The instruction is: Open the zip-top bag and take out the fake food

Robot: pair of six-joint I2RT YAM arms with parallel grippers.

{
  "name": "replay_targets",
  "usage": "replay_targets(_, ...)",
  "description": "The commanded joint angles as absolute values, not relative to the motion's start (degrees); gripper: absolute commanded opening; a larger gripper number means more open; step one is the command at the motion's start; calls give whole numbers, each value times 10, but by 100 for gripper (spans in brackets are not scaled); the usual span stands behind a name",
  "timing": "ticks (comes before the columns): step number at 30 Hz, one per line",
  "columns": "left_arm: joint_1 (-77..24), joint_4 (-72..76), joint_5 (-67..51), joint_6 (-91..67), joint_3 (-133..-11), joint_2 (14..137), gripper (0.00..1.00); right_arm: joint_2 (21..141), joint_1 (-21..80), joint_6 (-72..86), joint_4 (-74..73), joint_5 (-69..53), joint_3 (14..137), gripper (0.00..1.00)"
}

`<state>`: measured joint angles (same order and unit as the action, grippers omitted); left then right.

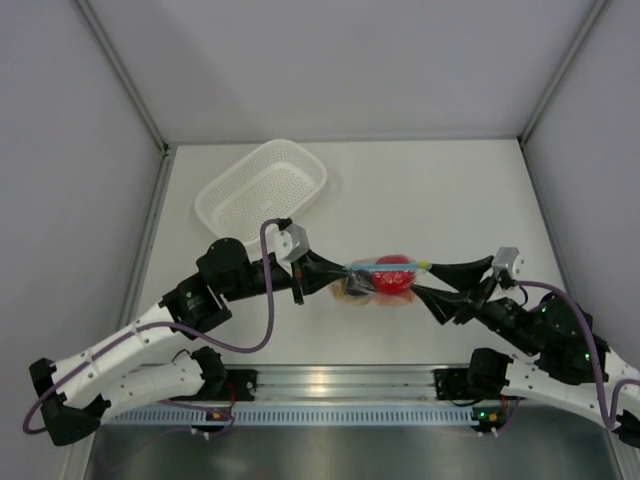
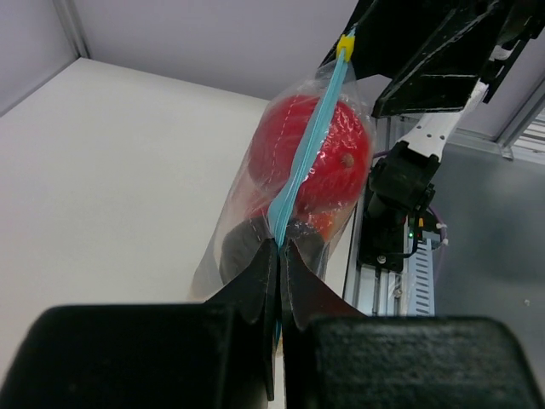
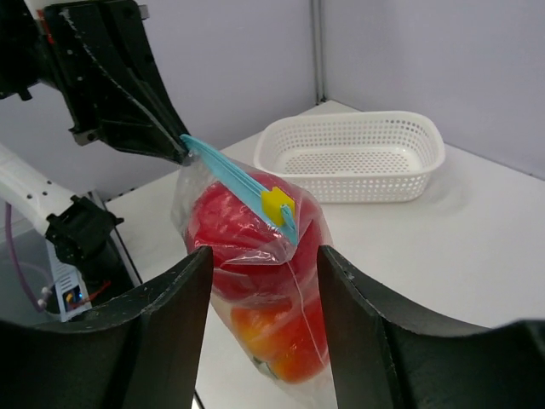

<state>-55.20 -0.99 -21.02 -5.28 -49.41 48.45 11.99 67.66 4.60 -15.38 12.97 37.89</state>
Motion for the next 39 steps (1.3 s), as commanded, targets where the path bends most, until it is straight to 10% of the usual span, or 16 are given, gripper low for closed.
replay_targets(1, -553, 14, -233, -68, -521, 466, 0, 107, 686, 28, -119, 177, 384, 53)
replay_targets(16, -553, 27, -290, -88, -517, 461, 0, 108, 686, -16, -100, 44, 395, 57)
replay_targets(32, -552, 42, -282, -105, -512, 450, 0, 100, 686, 14, -88, 3, 387, 1)
replay_targets(36, -553, 46, -278, -107, -509, 452, 0, 108, 686, 15, -94, -18, 395, 4)
replay_targets(37, -552, 46, -277, -107, -509, 453, 0, 113, 686, 16, -97, -23, 401, 21)
replay_targets(39, -553, 46, -278, -106, -506, 454, 0, 120, 686, 12, -112, -28, 408, 25)
